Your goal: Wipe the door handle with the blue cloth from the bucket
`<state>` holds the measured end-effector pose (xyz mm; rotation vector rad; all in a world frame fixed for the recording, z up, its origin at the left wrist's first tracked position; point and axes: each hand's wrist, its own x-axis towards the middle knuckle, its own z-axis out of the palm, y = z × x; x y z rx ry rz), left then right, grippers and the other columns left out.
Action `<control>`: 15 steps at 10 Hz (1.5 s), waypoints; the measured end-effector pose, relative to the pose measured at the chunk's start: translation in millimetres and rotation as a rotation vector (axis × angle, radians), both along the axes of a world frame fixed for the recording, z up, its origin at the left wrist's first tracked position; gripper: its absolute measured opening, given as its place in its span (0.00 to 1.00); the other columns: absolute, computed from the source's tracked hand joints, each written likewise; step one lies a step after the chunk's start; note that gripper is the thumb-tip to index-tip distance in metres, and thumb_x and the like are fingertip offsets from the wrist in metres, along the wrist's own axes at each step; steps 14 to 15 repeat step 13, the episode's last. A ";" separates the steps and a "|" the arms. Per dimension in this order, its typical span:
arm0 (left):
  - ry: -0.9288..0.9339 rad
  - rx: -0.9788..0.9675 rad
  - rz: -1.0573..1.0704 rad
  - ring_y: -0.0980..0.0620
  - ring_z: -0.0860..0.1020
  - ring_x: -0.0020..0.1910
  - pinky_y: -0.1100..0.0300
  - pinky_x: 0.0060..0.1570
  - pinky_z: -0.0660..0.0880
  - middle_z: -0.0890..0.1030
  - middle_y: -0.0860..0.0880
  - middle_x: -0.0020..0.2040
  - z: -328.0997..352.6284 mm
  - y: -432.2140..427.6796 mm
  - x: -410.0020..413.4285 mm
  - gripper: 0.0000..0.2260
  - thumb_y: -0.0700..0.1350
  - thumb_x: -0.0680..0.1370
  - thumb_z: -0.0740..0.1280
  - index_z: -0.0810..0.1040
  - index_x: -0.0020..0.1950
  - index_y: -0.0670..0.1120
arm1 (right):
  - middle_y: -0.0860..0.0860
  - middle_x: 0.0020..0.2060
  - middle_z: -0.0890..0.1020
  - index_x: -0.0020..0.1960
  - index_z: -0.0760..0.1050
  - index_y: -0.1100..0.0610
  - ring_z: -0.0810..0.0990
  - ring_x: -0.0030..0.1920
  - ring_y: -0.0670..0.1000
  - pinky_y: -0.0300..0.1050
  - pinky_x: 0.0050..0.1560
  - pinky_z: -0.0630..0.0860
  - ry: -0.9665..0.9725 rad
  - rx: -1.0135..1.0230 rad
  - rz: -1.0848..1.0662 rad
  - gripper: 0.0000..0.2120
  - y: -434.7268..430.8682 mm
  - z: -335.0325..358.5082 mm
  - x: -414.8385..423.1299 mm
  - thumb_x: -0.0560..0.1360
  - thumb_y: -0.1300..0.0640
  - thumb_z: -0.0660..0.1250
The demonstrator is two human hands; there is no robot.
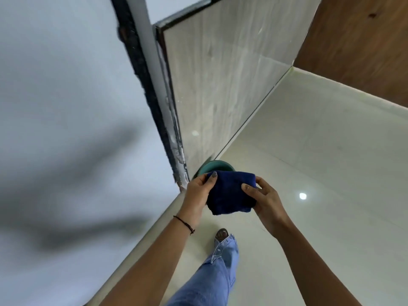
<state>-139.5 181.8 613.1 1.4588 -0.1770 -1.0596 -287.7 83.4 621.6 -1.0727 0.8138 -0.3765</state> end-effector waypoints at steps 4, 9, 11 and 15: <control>0.310 0.263 0.157 0.38 0.80 0.55 0.44 0.56 0.77 0.80 0.35 0.57 -211.7 -173.1 59.9 0.10 0.35 0.76 0.67 0.77 0.57 0.37 | 0.61 0.42 0.84 0.49 0.79 0.64 0.81 0.35 0.54 0.41 0.33 0.79 0.553 0.055 0.123 0.08 -196.7 -187.3 92.4 0.70 0.69 0.71; 0.199 0.723 0.363 0.39 0.77 0.60 0.53 0.55 0.73 0.79 0.33 0.57 -652.0 -271.0 137.6 0.16 0.28 0.74 0.59 0.74 0.62 0.30 | 0.64 0.46 0.79 0.59 0.74 0.67 0.77 0.44 0.62 0.64 0.53 0.77 0.793 0.106 0.310 0.17 -271.2 -644.7 227.4 0.73 0.74 0.56; 0.362 0.811 0.365 0.41 0.71 0.68 0.53 0.68 0.68 0.71 0.38 0.69 -751.2 -280.4 157.4 0.19 0.34 0.80 0.56 0.65 0.71 0.33 | 0.64 0.68 0.72 0.70 0.64 0.69 0.71 0.68 0.62 0.52 0.66 0.71 0.935 0.075 0.404 0.19 -272.7 -743.1 260.4 0.80 0.68 0.54; 0.321 0.807 0.384 0.41 0.72 0.68 0.53 0.69 0.67 0.73 0.36 0.68 -745.6 -275.2 147.9 0.19 0.32 0.79 0.56 0.69 0.69 0.34 | 0.66 0.65 0.75 0.67 0.68 0.70 0.74 0.65 0.64 0.55 0.66 0.72 1.042 -0.012 0.430 0.20 -275.5 -736.3 253.7 0.76 0.66 0.59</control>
